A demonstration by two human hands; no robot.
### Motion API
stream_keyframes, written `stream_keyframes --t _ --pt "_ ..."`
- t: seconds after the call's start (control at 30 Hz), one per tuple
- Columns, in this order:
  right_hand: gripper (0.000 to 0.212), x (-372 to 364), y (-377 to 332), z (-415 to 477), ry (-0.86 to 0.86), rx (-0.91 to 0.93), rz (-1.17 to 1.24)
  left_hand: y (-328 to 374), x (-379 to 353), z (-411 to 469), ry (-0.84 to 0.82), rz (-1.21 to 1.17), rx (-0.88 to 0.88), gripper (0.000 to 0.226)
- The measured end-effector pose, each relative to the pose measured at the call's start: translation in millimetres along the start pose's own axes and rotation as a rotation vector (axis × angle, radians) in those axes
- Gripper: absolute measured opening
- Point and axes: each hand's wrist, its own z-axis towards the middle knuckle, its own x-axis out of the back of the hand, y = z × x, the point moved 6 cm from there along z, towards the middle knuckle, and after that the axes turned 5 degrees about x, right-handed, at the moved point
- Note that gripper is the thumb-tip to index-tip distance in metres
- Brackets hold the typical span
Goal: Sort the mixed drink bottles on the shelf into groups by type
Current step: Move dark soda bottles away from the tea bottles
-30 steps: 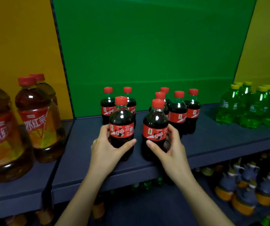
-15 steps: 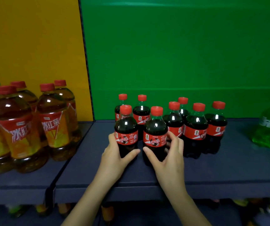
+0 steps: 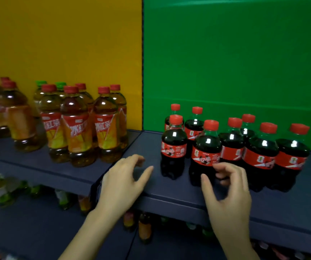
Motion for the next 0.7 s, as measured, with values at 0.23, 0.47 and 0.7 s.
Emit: stream_keyframes --t 0.23,0.47,0.7 --pt "0.017 -45 -36 -12 -0.377 0.135 -0.023 -58 91 -38 0.185 0.356 -0.004 0.034" --pt "0.016 -117 -91 -23 -0.620 0.240 -0.065 -122 167 -65 0.266 0.524 0.038 0.033" --pt "0.018 -194 -150 -49 -0.752 0.264 -0.086 -210 226 -80 0.240 0.581 0.112 0.035"
